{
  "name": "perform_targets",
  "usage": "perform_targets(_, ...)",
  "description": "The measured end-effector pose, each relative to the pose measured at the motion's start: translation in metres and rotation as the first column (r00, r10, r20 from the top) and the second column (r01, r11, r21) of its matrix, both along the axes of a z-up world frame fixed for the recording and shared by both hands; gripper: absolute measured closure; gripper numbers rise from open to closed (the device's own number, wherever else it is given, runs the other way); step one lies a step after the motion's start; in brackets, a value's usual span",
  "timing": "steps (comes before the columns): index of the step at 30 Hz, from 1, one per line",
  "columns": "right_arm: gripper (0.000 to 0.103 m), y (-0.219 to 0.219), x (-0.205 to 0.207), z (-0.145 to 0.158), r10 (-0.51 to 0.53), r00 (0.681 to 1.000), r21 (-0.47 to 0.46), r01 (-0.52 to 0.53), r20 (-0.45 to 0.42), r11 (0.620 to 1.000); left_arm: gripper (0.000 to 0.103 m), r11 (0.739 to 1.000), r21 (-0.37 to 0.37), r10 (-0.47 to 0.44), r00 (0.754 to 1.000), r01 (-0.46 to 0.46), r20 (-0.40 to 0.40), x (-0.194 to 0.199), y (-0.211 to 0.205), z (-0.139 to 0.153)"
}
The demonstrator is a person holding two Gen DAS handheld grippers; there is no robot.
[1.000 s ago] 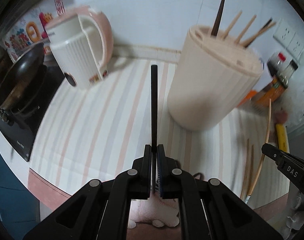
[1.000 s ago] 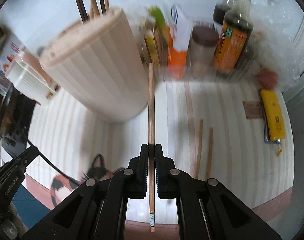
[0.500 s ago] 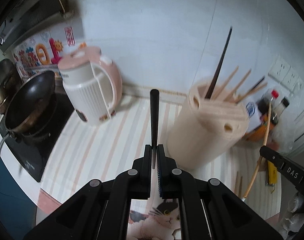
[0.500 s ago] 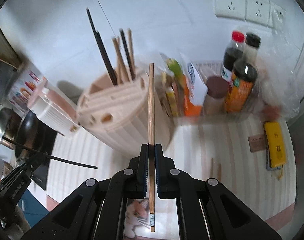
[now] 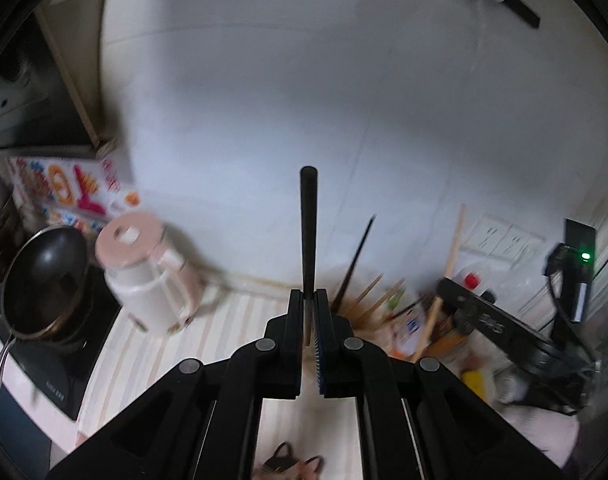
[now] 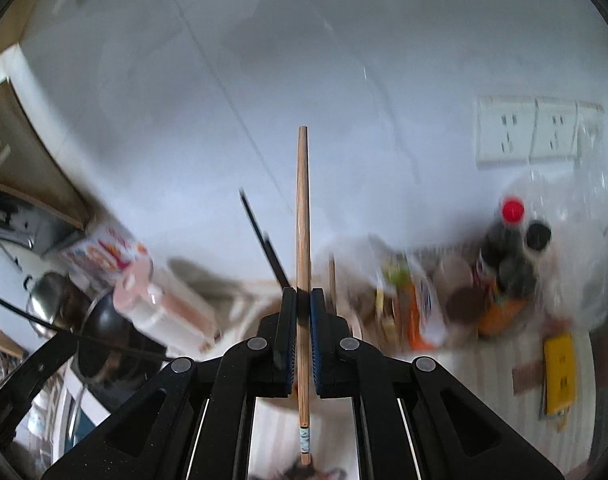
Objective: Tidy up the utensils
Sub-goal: 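Carry both chopsticks over the holder and lower them into it, then open both tools to release the chopsticks into the holder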
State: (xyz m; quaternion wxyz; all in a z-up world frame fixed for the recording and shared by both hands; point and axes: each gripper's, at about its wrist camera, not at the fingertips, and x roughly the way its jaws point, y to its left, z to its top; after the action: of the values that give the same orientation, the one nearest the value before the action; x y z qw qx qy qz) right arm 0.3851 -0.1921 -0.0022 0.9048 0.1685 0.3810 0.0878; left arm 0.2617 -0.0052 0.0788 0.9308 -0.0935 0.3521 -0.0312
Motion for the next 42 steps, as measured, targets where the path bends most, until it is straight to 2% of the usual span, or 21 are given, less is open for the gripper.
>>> perform_targets(3, 0.096, -0.003, 0.021, 0.016, -0.032, 0.998, 0.012, 0.031, 0.058, 0.999, 0.101, 1.000, -0.006, -0.015, 1.000, 0.015, 0.006, 0.019, -0.007, 0.007)
perform_targets(7, 0.097, -0.003, 0.045, 0.022, -0.071, 0.990, 0.024, 0.068, 0.123, 0.997, 0.101, 1.000, -0.005, -0.027, 0.999, 0.026, -0.039, 0.051, -0.015, -0.004)
perform_targets(14, 0.097, 0.011, 0.074, -0.007, -0.102, 0.976, 0.005, 0.103, 0.192, 0.995, 0.100, 0.999, -0.028, -0.034, 0.986, 0.030, -0.164, 0.089, -0.017, -0.048)
perform_targets(19, 0.096, 0.020, 0.089, -0.036, -0.076, 0.980, -0.033, 0.084, 0.186, 0.996, 0.100, 0.999, -0.035, -0.037, 0.975, 0.030, -0.220, 0.102, -0.017, -0.071)
perform_targets(23, 0.096, 0.027, 0.087, -0.048, -0.018, 0.986, -0.075, 0.031, 0.165, 0.997, 0.098, 0.998, -0.042, -0.049, 0.966, 0.040, -0.255, 0.103, -0.020, -0.079)
perform_targets(27, 0.093, 0.022, 0.082, -0.046, 0.001, 0.995, -0.089, 0.009, 0.104, 0.996, 0.094, 0.999, 0.035, -0.017, 0.971, 0.026, -0.238, 0.094, -0.026, -0.066)
perform_targets(28, 0.090, 0.020, 0.079, -0.044, 0.002, 0.995, -0.083, 0.006, 0.096, 0.997, 0.088, 0.999, 0.046, -0.009, 0.974, 0.019, -0.226, 0.090, -0.025, -0.062)
perform_targets(29, 0.079, 0.017, 0.075, -0.041, 0.004, 0.996, -0.076, 0.003, 0.091, 0.997, 0.080, 0.999, 0.052, -0.001, 0.976, 0.013, -0.218, 0.088, -0.024, -0.058)
perform_targets(30, 0.070, 0.013, 0.069, -0.036, -0.004, 0.996, -0.074, 0.010, 0.087, 0.997, 0.055, 0.998, 0.059, 0.008, 0.979, 0.004, -0.204, 0.084, -0.022, -0.054)
perform_targets(31, 0.069, 0.007, 0.065, -0.034, -0.013, 0.996, -0.071, 0.019, 0.084, 0.997, 0.031, 0.998, 0.065, 0.022, 0.981, -0.010, -0.191, 0.081, -0.019, -0.051)
perform_targets(32, 0.067, 0.002, 0.058, -0.030, -0.026, 0.997, -0.067, 0.031, 0.073, 0.997, 0.027, 0.997, 0.071, 0.044, 0.985, -0.032, -0.169, 0.075, -0.016, -0.047)
perform_targets(34, 0.062, -0.009, 0.045, -0.025, -0.055, 0.997, -0.063, 0.058, 0.054, 0.996, 0.025, 0.995, 0.078, 0.064, 0.988, -0.054, -0.139, 0.066, -0.008, -0.044)
perform_targets(35, 0.056, -0.014, 0.038, -0.024, -0.075, 0.996, -0.074, 0.078, 0.042, 0.994, 0.022, 0.994, 0.089, 0.077, 0.988, -0.066, -0.134, 0.060, -0.005, -0.045)
perform_targets(37, 0.047, -0.025, 0.021, -0.023, -0.110, 0.993, -0.077, 0.112, 0.029, 0.991, 0.003, 0.990, 0.113, 0.099, 0.987, -0.084, -0.129, 0.050, -0.001, -0.050)
perform_targets(39, 0.036, -0.034, 0.004, -0.027, -0.146, 0.989, -0.087, 0.147, 0.010, 0.985, 0.000, 0.987, 0.130, 0.110, 0.986, -0.094, -0.123, 0.041, -0.001, -0.057)
perform_targets(42, 0.027, -0.046, -0.021, -0.040, -0.185, 0.982, -0.079, 0.183, -0.024, 0.980, 0.000, 0.983, 0.152, 0.126, 0.980, -0.103, -0.152, 0.032, 0.001, -0.077)
